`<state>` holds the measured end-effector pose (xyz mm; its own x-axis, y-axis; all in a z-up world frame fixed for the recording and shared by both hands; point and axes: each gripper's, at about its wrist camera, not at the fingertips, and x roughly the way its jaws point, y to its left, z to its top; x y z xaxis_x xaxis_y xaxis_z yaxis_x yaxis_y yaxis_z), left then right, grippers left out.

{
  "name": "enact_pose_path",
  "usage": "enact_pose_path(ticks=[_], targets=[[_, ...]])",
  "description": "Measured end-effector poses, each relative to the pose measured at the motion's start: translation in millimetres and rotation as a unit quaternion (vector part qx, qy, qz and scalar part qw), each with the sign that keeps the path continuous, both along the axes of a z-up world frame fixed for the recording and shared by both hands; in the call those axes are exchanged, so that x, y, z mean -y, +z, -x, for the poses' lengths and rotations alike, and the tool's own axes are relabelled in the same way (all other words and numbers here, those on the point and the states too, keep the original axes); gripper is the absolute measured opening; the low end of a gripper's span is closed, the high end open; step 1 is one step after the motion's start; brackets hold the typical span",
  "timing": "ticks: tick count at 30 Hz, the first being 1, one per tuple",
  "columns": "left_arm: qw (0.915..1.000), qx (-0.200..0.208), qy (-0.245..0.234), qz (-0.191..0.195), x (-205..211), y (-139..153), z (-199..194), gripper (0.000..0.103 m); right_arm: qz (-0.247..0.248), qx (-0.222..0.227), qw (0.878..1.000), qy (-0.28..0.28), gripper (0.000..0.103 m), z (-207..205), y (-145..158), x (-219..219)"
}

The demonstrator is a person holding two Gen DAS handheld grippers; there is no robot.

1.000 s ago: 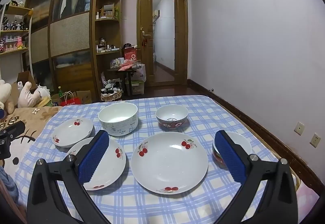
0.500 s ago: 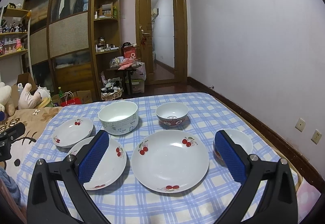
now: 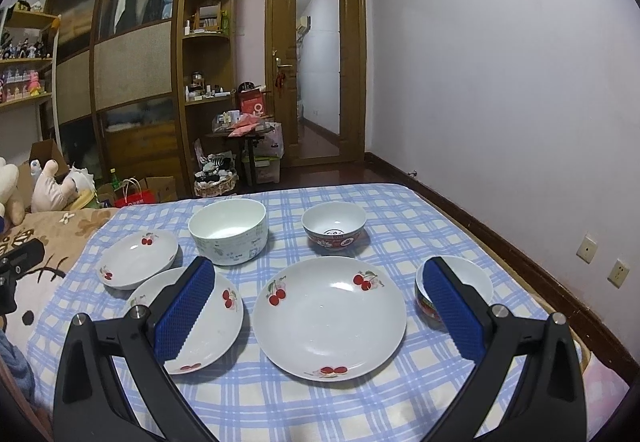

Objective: Organize plates and bowls

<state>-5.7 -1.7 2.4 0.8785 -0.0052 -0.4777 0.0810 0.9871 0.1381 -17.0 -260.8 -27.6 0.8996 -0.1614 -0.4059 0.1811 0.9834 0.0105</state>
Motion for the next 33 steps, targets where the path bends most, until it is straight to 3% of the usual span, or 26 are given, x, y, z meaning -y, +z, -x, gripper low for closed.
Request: enact_pose_path(ticks=[33], targets=[[1.0000,-0.009,-0.003,0.002,-4.8,0.6,-1.4,0.102,-0.001,0.007,1.000,-0.001,0.103,-1.7,3.4,2.6]])
